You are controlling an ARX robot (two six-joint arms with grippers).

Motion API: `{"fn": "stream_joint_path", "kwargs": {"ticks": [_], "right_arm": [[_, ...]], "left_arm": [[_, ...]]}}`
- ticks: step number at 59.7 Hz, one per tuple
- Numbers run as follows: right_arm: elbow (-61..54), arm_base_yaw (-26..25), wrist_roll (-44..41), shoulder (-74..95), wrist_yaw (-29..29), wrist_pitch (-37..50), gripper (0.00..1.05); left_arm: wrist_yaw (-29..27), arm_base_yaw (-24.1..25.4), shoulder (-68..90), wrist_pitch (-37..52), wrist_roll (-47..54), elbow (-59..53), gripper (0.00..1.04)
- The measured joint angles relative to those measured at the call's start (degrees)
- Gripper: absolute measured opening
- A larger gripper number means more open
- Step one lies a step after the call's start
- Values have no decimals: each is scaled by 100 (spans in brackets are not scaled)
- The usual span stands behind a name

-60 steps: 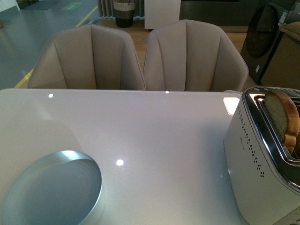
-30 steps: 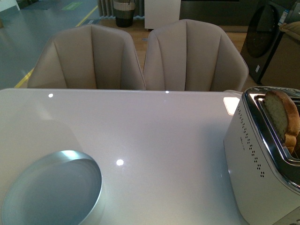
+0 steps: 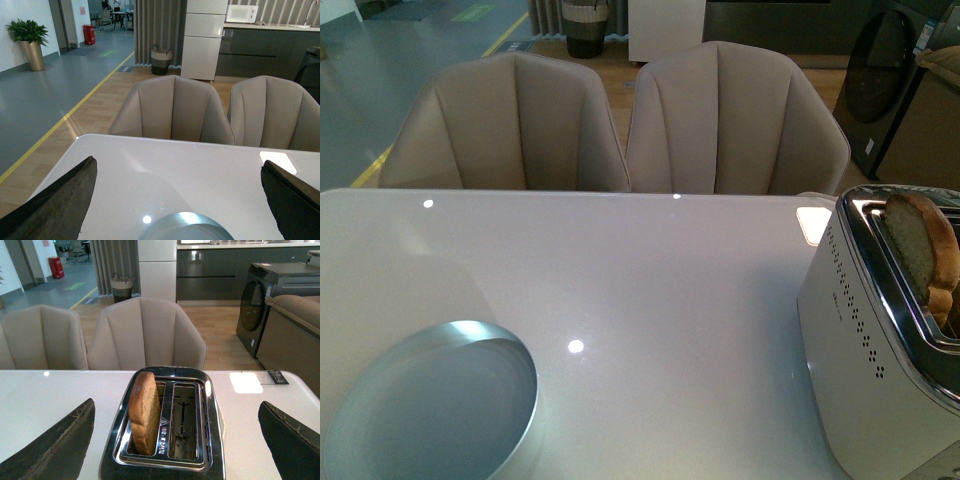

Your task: Left arm holds plate, right arm toasts bread

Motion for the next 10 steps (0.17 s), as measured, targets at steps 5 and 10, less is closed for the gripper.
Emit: {"fn": "stream_joint_path", "kwargs": {"ticks": [5,10], "right_arm": [[0,0,0,0,0,0,96],[0,0,0,0,0,0,96]], "left_arm": [[0,0,0,0,0,0,98],[0,0,0,0,-2,0,98]]}}
